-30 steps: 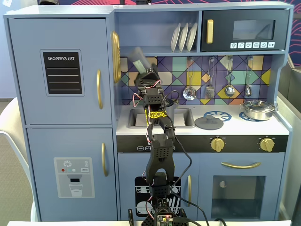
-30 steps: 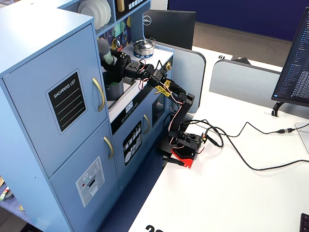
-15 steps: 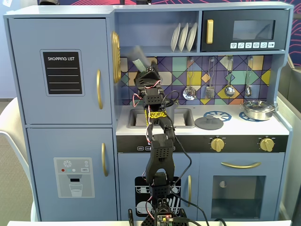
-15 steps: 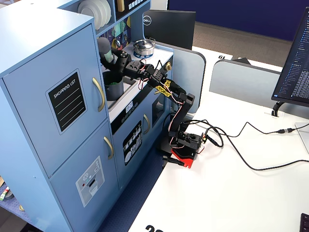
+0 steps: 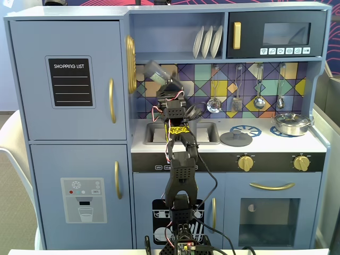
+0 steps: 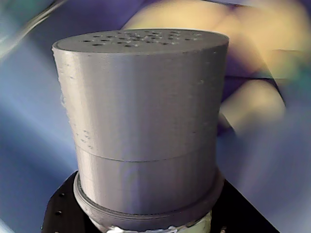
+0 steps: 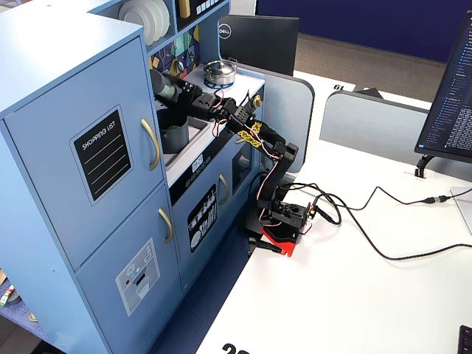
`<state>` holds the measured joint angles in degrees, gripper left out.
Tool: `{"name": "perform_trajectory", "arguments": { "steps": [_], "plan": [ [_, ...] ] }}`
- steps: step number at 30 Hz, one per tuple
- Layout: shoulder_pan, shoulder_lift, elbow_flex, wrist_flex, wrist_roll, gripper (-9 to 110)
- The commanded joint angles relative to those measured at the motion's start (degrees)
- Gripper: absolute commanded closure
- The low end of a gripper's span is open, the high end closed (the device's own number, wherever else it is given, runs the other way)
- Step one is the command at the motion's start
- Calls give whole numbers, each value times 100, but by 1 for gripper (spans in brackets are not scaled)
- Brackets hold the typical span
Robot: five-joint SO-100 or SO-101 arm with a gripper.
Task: Put salt in the gray recipient
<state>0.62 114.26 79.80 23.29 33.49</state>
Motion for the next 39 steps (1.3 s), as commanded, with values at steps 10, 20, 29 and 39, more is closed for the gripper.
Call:
{"name": "perform_trajectory", "arguments": {
  "steps": [10,20,29,39],
  "plan": [
    [3753,88,483,-1925,-12041,101],
    [4887,-703,1020,-2452,-12586,101],
    [4983,-1274,1169,-2892,-12349,101],
    [4983,-1723,1564,-3516,-12041,101]
  ]
}}
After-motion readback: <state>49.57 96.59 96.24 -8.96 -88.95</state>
